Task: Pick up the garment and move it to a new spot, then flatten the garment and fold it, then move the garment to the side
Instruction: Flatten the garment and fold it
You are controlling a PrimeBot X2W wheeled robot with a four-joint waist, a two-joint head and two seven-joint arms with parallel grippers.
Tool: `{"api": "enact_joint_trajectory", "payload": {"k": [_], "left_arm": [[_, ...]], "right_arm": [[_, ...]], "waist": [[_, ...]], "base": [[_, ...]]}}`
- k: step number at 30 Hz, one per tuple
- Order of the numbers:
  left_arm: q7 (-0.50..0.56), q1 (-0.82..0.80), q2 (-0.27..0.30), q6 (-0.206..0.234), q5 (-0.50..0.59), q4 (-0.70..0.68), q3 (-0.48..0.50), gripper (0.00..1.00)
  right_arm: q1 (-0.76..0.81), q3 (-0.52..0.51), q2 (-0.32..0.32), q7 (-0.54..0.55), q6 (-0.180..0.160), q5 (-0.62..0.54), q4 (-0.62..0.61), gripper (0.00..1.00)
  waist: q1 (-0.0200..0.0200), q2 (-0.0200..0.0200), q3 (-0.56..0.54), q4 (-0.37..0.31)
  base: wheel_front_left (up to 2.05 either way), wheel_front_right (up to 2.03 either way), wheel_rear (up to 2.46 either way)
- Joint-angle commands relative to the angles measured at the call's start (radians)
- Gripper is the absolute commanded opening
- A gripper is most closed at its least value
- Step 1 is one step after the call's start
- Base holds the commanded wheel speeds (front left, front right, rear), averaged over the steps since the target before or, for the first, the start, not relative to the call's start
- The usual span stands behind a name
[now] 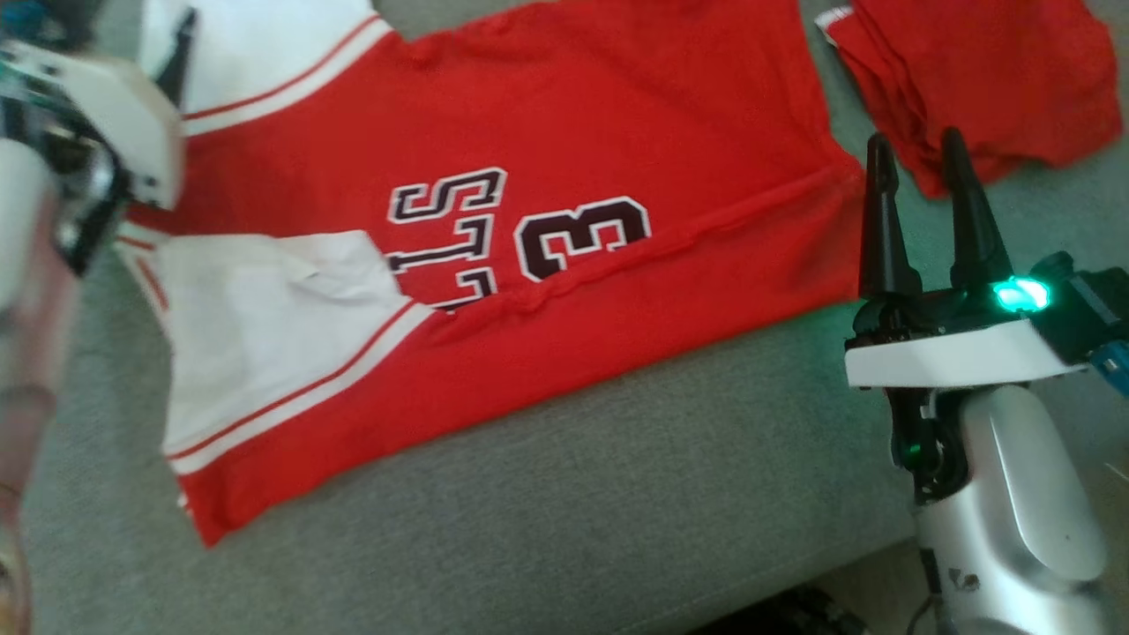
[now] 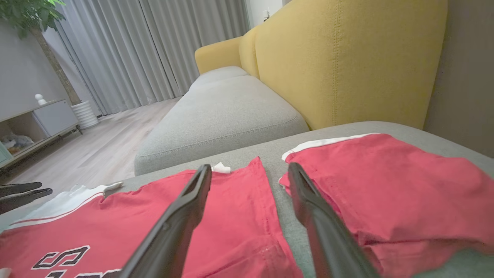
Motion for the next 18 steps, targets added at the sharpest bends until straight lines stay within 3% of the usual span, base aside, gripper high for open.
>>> {"api": "enact_joint_trajectory", "payload": {"k": [1, 8, 18], "left_arm": [[0.004, -0.064, 0.063, 0.002, -0.021, -0.011, 0.022, 1.00], [0.026, -0.131, 0.108, 0.002, -0.081, 0.092, -0.013, 1.00], [0.072, -0.195, 0.111, 0.002, -0.154, 0.159, -0.075, 1.00]], "right_arm": [[-0.015, 0.023, -0.005, -0.011, -0.001, 0.012, -0.038, 1.00], [-0.015, 0.042, -0.005, -0.011, -0.001, 0.022, -0.058, 1.00], [-0.009, 0.049, -0.005, -0.011, -0.001, 0.027, -0.065, 1.00]], "waist": [[-0.0003, 0.0000, 0.035, -0.036], [-0.0003, 0.0000, 0.070, -0.071], [-0.0003, 0.0000, 0.108, -0.092]], "base": [[0.00, 0.00, 0.00], [0.00, 0.00, 0.00], [0.00, 0.00, 0.00]]}}
